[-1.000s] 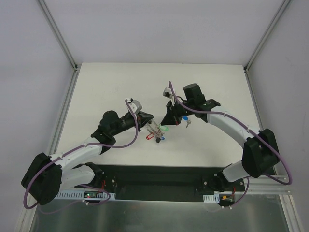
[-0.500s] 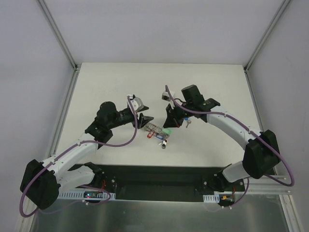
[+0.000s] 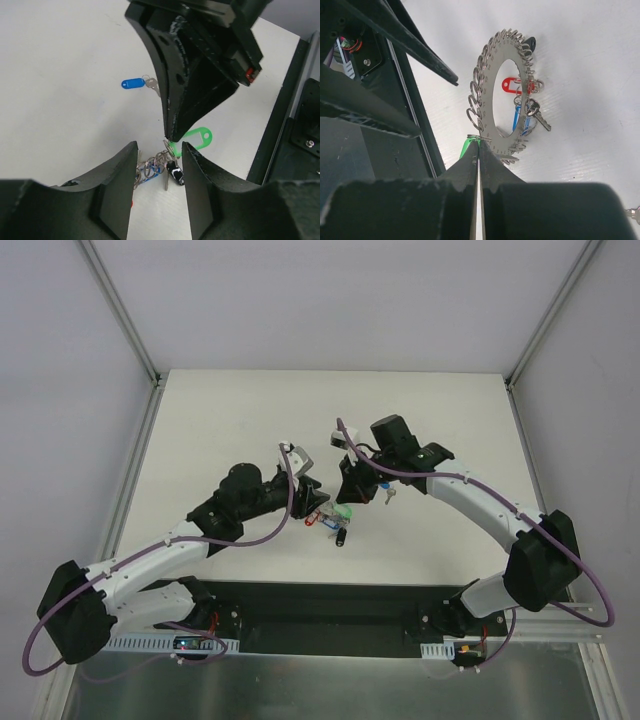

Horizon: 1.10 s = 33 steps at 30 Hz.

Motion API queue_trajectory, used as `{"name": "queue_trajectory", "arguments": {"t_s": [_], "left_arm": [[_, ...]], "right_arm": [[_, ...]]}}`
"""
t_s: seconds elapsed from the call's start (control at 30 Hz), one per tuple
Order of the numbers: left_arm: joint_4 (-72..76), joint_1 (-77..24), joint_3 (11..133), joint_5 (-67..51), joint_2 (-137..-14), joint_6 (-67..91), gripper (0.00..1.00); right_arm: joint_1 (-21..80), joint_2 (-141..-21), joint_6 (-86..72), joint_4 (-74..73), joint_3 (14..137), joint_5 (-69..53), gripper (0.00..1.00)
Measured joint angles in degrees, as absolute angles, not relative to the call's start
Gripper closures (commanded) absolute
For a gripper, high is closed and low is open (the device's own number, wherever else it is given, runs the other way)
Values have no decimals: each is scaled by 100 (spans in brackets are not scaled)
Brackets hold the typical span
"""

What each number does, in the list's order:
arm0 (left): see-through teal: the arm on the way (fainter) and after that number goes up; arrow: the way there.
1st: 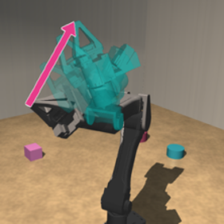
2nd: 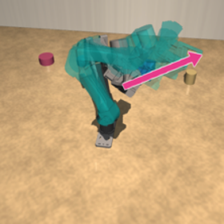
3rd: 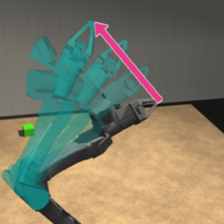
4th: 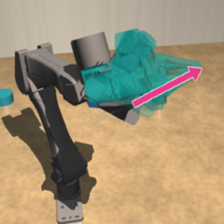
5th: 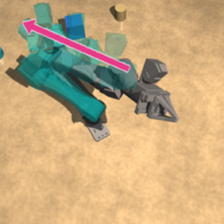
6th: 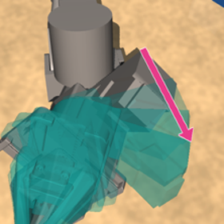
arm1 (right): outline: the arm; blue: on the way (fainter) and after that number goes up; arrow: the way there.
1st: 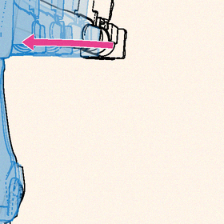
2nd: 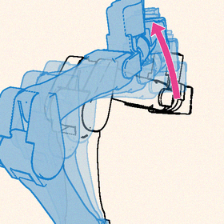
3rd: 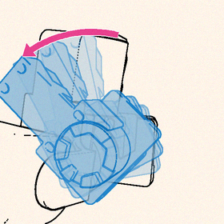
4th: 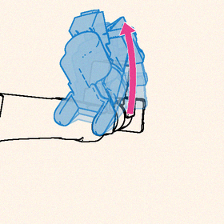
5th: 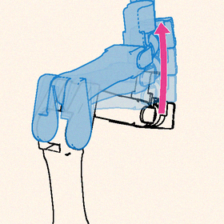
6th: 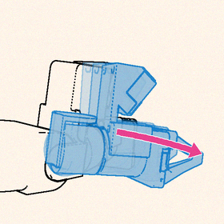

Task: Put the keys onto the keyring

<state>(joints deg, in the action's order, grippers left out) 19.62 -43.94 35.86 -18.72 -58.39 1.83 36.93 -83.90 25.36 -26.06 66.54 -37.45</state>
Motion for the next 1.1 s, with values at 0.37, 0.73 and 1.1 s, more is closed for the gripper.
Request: {"name": "queue_trajectory", "arguments": {"t_s": [0.37,0.73,1.1], "left_arm": [[1660,-4650,3645,-1428,-6141,954,80],[1535,-4696,3933,-1437,-6455,1398,79],[1295,-4729,4007,-1500,-6746,1667,79]], "right_arm": [[3739,-8390,2401,-2655,6716,-3468,99],[3822,-8390,2316,-2687,6731,-3363,99],[3846,-8390,2274,-2685,6731,-3336,99]]}}
